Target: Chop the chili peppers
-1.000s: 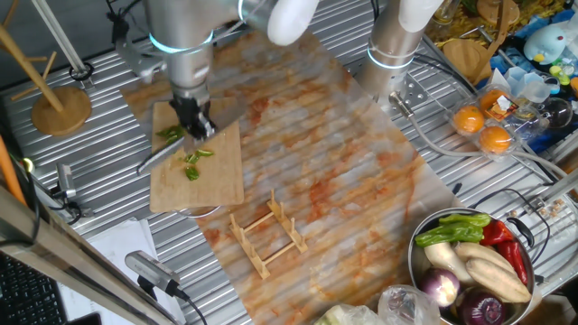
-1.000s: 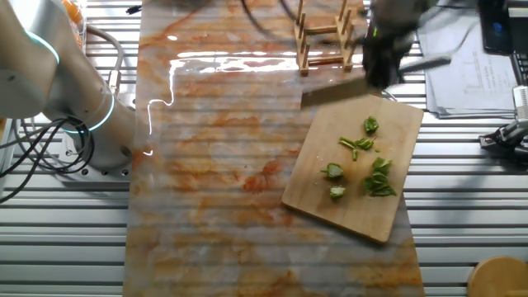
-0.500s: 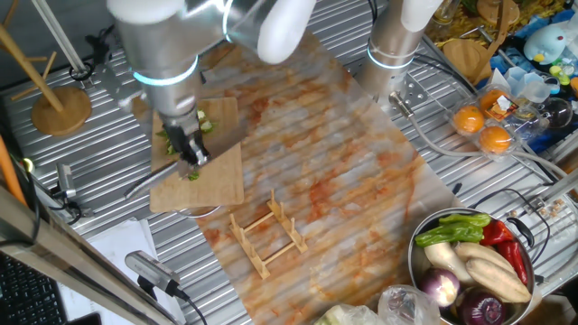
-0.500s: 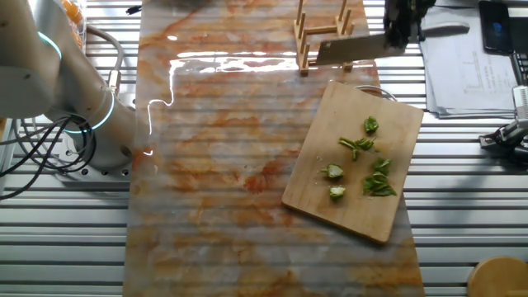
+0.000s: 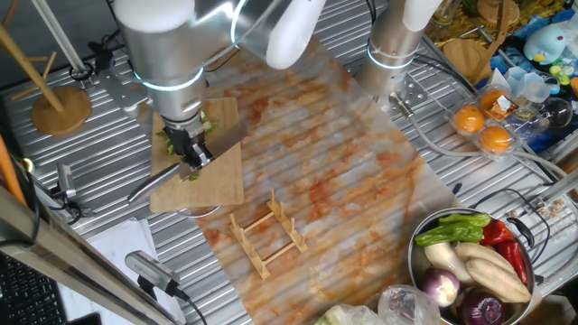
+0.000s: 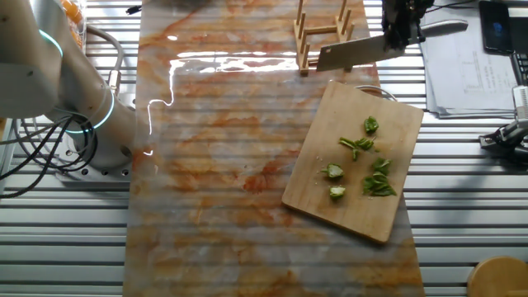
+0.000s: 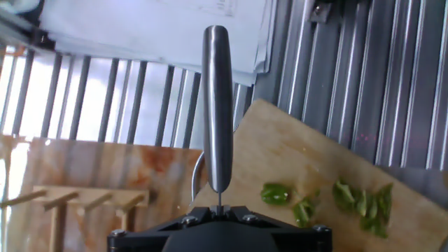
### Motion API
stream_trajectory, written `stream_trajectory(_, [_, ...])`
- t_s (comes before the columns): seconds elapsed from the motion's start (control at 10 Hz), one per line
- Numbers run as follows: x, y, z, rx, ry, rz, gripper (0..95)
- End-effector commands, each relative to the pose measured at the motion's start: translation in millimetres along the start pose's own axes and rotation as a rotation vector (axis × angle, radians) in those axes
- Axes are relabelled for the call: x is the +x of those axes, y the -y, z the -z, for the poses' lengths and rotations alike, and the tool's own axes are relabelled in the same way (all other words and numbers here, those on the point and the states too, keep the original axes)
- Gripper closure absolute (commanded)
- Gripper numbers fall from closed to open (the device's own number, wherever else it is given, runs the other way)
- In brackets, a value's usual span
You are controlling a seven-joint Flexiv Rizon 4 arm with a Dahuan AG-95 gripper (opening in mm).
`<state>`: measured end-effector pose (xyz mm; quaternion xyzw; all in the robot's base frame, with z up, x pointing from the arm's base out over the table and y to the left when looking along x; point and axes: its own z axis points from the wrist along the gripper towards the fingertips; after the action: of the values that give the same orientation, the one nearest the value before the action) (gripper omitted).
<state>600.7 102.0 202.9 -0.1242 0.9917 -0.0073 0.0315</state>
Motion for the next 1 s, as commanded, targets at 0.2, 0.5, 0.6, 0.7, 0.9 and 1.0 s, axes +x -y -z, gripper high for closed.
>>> stream_trajectory(0.2, [-3.7,-16.4,2.0,-0.028,-0.034,-0.082,95.0])
stream_trajectory(0.5, [-3.6,-70.4,6.9,-0.031,-0.047,-0.133,95.0])
stream_trajectory(0.6, [3.4,-84.7,0.6,-0.027,-0.044,-0.142,95.0])
stream_trajectory(0.7, [10.5,-91.8,-7.1,-0.025,-0.033,-0.153,95.0])
stream_trajectory(0.9, [26.6,-105.9,-22.1,-0.010,-0.027,-0.153,95.0])
stream_trajectory(1.0, [31.2,-108.6,-28.2,-0.007,-0.020,-0.151,95.0])
